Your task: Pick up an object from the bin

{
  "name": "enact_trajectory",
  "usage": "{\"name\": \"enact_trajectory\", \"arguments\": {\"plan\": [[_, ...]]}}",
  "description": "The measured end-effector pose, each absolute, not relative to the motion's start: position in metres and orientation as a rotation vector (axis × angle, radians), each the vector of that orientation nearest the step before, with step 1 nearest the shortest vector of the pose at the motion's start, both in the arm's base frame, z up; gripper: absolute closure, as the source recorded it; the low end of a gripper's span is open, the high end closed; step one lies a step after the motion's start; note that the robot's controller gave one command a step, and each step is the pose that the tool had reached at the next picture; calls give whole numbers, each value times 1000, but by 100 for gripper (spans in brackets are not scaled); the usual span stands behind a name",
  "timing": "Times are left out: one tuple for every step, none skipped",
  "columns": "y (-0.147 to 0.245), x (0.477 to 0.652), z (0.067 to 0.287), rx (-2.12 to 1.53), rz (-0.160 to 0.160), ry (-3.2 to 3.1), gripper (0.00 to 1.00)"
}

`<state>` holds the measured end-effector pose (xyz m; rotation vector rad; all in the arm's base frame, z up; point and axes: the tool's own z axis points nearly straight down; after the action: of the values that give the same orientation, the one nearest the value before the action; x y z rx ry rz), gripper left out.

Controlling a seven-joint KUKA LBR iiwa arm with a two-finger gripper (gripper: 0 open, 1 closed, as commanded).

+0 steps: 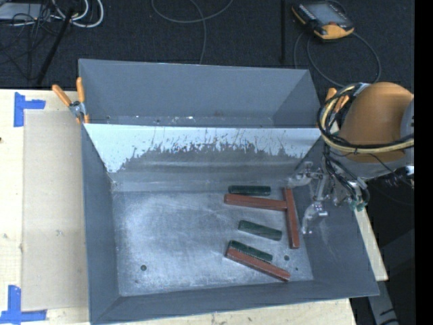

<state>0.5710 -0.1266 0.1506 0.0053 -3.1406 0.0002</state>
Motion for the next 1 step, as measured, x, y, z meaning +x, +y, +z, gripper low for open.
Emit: {"name": "enact_trajectory", "arguments": {"plan": [[-74, 605, 79, 204, 11, -3155, 100]]}}
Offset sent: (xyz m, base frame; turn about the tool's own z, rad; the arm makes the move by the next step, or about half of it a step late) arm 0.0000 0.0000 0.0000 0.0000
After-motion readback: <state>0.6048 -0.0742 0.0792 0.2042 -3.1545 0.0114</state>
